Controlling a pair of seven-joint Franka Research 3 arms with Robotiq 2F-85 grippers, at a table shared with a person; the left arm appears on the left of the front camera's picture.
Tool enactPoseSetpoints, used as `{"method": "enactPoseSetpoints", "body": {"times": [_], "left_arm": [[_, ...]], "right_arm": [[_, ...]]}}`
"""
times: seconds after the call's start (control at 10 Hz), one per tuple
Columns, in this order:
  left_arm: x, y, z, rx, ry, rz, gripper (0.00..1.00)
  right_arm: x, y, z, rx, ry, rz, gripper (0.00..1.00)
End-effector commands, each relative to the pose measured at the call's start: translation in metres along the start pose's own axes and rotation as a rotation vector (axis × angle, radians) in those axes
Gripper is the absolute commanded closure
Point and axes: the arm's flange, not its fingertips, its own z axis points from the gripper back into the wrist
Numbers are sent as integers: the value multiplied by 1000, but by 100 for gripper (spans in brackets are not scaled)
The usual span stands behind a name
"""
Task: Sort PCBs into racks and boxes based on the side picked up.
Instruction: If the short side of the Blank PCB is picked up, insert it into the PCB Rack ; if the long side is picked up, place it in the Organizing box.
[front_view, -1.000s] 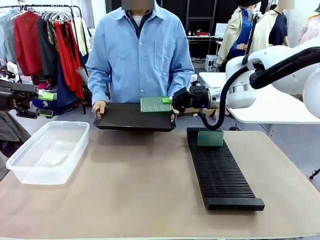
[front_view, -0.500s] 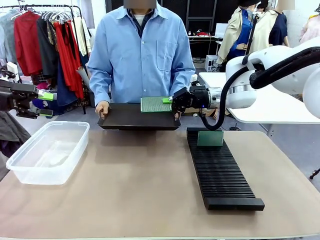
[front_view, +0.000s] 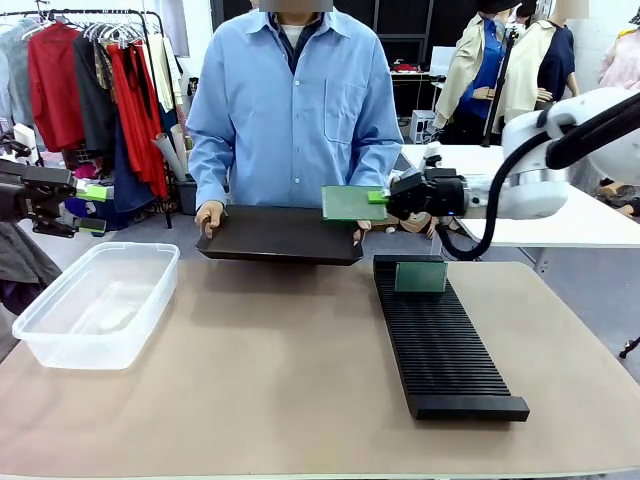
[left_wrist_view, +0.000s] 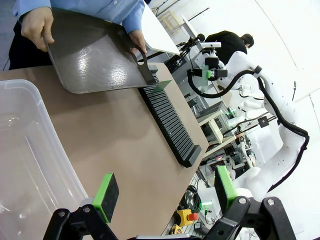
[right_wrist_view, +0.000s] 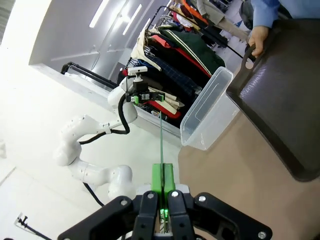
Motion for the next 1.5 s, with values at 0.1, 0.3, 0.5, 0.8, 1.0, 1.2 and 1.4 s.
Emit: {"method": "enactPoseSetpoints", "body": {"times": [0.1,0.3,0.5,0.8,1.0,1.2,1.4], "left_arm": [[0,-1,0,-3,-1,-1,0],[0,-1,0,-3,-1,-1,0],[0,-1,0,-3,-1,-1,0],[0,-1,0,-3,-1,-1,0],[0,-1,0,-3,-1,-1,0],[0,-1,0,-3,-1,-1,0],[0,-1,0,-3,-1,-1,0]], "right_arm": [[-35,19,36,-64,20,82,100],[-55,27,67,-95,11,136,100],[-73,27,86,-82,1,217,100],[-96,9,106,-73,-16,349,100],[-107,-3,107,-62,1,396,100],[-121,-19,113,-74,11,436,100],[-132,-31,123,-78,4,469,100]]}}
